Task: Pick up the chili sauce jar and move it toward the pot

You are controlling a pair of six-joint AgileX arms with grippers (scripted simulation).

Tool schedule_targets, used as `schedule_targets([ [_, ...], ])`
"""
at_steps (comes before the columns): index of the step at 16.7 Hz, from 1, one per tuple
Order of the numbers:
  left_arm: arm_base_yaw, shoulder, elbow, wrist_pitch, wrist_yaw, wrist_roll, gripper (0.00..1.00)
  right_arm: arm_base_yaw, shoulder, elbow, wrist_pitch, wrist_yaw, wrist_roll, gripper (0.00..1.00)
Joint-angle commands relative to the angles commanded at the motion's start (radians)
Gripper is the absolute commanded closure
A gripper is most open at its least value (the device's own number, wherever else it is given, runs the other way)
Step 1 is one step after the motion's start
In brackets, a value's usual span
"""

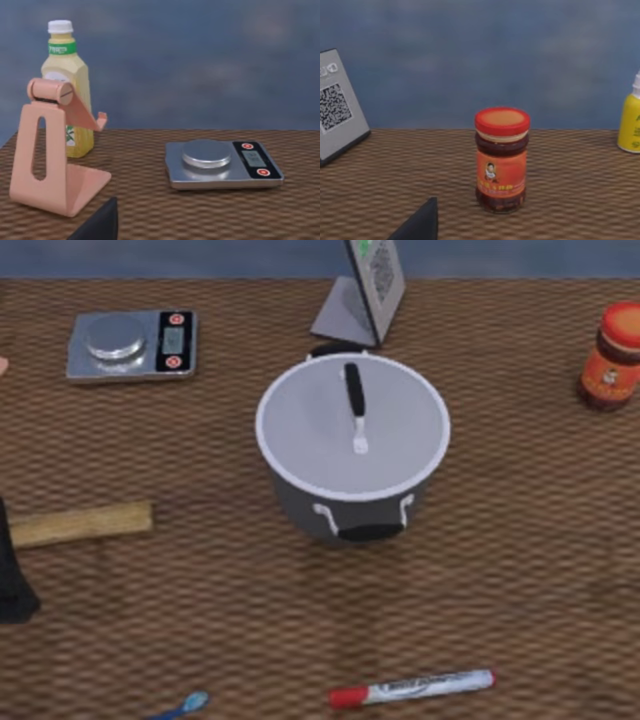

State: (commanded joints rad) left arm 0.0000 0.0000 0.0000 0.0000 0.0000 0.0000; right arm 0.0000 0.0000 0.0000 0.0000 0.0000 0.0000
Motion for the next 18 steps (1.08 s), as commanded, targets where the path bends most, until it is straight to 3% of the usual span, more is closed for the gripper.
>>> schedule_targets([
  [4,0.0,0.0,0.0,0.0,0.0,0.0,0.0,-0.004,0.018,0.027,-0.011,0.003,-0.001,0.0],
  [8,0.0,0.0,0.0,0.0,0.0,0.0,0.0,-0.021,0.15,0.196,-0.093,0.015,-0.008,0.0],
  [18,0.0,0.0,0.0,0.0,0.0,0.0,0.0,-0.051,0.967,1.049,-0.62,0.02,-0.078,0.0],
])
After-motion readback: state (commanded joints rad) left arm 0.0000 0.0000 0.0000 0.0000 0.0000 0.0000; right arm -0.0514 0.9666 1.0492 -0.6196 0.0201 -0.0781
